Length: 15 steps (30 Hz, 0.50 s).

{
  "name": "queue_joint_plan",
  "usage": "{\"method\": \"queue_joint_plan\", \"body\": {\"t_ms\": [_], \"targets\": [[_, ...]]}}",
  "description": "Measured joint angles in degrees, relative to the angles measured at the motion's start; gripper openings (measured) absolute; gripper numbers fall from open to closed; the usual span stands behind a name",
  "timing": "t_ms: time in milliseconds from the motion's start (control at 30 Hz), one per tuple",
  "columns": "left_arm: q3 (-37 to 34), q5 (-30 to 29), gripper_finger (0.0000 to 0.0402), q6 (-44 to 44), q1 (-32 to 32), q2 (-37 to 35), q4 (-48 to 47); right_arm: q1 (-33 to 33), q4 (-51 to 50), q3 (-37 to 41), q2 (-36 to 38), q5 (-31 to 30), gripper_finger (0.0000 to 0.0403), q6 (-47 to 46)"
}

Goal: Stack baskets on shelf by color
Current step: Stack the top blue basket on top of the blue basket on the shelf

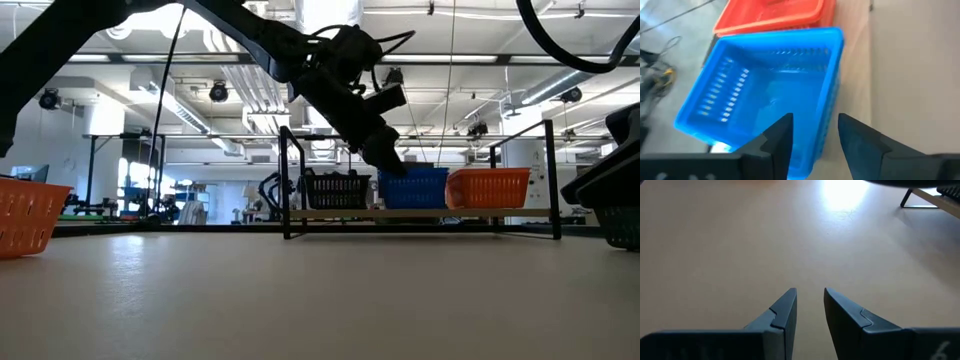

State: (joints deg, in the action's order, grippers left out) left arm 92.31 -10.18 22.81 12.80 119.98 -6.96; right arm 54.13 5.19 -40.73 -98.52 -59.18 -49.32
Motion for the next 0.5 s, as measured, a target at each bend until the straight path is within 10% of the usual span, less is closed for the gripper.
{"method": "queue_joint_plan", "body": {"t_ms": [500], "targets": [[-0.17, 0.76, 0.0014, -1.48, -0.42, 0.00, -0.19, 0.00, 0.02, 0.00, 0.00, 0.00, 0.0091, -0.13]]}}
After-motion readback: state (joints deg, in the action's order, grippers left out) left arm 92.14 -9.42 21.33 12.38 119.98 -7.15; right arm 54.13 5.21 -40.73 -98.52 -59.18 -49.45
